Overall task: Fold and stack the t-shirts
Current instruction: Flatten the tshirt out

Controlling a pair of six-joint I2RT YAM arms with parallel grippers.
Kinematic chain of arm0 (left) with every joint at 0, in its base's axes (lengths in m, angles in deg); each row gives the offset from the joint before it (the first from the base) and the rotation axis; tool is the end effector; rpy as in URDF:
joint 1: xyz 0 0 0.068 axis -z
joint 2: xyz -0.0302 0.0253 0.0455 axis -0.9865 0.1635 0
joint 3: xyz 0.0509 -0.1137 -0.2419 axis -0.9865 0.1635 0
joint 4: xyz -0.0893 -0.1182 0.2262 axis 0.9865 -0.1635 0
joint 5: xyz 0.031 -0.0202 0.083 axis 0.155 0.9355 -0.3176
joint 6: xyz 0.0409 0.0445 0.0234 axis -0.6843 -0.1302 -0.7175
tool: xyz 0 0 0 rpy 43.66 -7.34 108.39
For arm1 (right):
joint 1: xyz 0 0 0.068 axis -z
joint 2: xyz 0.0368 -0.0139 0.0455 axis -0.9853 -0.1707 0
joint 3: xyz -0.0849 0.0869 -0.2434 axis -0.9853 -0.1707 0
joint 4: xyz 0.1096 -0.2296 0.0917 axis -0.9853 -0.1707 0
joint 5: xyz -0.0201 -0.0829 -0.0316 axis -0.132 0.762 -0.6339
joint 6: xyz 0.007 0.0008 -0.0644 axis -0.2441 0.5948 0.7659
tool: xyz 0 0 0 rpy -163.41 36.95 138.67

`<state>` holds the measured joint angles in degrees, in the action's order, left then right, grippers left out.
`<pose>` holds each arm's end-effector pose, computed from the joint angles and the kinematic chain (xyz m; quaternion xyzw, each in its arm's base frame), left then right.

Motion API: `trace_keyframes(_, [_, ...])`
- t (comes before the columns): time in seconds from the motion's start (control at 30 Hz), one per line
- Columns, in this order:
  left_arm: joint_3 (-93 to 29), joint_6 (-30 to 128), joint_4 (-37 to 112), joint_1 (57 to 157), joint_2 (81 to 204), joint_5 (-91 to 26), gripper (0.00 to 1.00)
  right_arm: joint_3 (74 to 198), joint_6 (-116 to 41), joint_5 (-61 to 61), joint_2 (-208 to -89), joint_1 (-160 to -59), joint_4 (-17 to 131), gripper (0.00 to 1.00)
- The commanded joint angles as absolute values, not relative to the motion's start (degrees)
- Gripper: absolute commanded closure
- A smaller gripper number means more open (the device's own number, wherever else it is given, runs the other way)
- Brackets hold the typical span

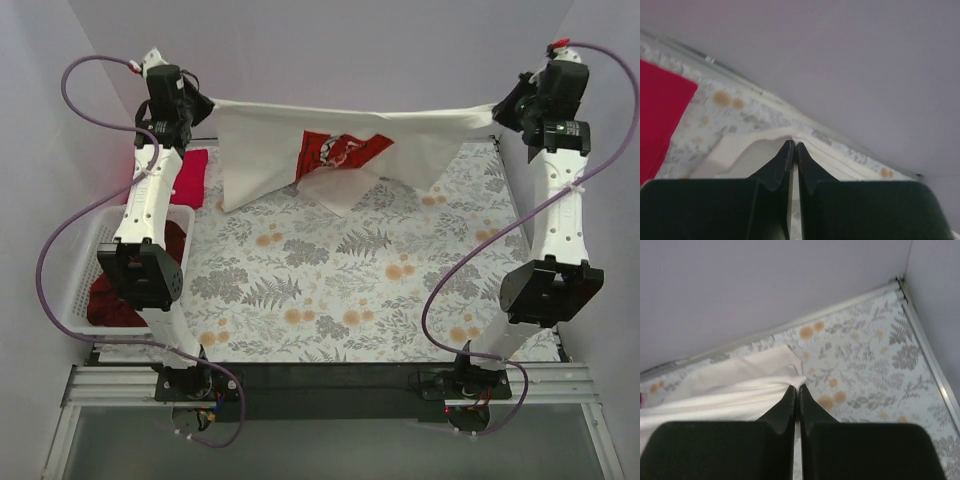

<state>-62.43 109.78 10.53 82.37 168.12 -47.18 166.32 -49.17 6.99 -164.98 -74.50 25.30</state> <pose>0.4388 -0.0080 0.3868 -0.5061 0.6659 -0.2911 0.4644 0.4082 -0.0397 0.4212 0.1729 0.8208 0.0693 0.5401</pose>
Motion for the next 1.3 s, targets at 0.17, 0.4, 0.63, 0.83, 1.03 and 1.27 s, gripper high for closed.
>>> trace_keyframes(0.17, [-80.7, 106.6, 10.8, 82.1, 158.9, -46.1, 1.0, 181.2, -45.0, 0.6, -150.3, -65.3, 26.6, 0.99])
trace_keyframes(0.4, [-72.1, 100.8, 6.5, 82.2, 139.2, -43.2, 1.0, 173.7, -32.4, 6.7, -130.4, -65.1, 31.5, 0.99])
trace_keyframes(0.63, [-78.5, 98.2, 0.4, 82.7, 128.9, -41.3, 1.0, 179.3, -20.9, 14.0, -122.5, -73.8, 33.0, 0.99])
trace_keyframes(0.83, [-78.7, 98.2, 0.3, 82.7, 131.9, -41.2, 1.0, 184.1, -15.7, 13.9, -127.5, -79.8, 35.9, 0.99])
trace_keyframes(1.03, [-72.0, 99.6, 4.9, 82.7, 142.0, -42.1, 1.0, 184.1, -17.1, 8.3, -139.5, -80.1, 36.3, 0.99])
trace_keyframes(1.27, [-54.0, 100.0, 18.7, 82.7, 154.2, -43.2, 1.0, 163.3, -20.6, 1.0, -148.0, -80.1, 45.7, 0.99])
